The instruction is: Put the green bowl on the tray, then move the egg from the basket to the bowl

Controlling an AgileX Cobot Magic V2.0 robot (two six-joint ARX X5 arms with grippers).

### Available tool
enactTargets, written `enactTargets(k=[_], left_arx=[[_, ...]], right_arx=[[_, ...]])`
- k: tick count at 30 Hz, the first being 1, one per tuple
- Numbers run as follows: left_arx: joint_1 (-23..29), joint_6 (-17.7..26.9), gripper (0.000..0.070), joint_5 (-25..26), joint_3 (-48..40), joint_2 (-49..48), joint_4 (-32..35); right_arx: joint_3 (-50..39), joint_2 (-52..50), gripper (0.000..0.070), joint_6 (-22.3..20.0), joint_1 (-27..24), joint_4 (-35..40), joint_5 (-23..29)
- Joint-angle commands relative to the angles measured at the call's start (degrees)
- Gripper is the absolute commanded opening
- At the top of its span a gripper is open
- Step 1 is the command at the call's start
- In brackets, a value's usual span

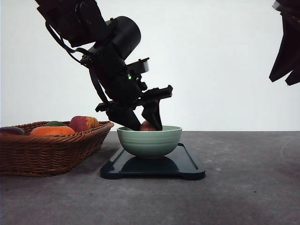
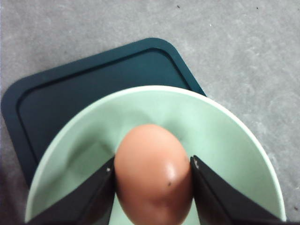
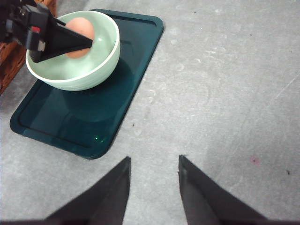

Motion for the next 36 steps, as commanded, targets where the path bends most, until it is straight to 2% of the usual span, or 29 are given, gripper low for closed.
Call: enactTargets(k=[1,20,22,26,36], left_arx=[[-0.5,0.4,0.0187,-0.1,1.3,1.6,0.3],[-0.9,0.1,0.0188,-0.1,1.3,3.0,-0.4],[-0.9,-0.1,0.0205,-0.1,1.3,3.0,-0.7],[-1.0,-0.1,0.0299,0.0,1.3,3.0,-1.3],[-1.0,-1.4,0.0324,0.0,3.5,2.8,-4.9]], right_arx=[[0.2,0.4,0.0199,0.6,0.2,0.5,0.1],[0.2,0.4,0.0199,0.6,0.2,0.5,0.1],[0.2,0.4,0.0199,0.6,0.2,0.5,0.1],[0.2,0.4,0.0199,0.6,0.2,0.5,0.1],[0.2,0.4,0.0199,0.6,0.2,-0.4,0.1]])
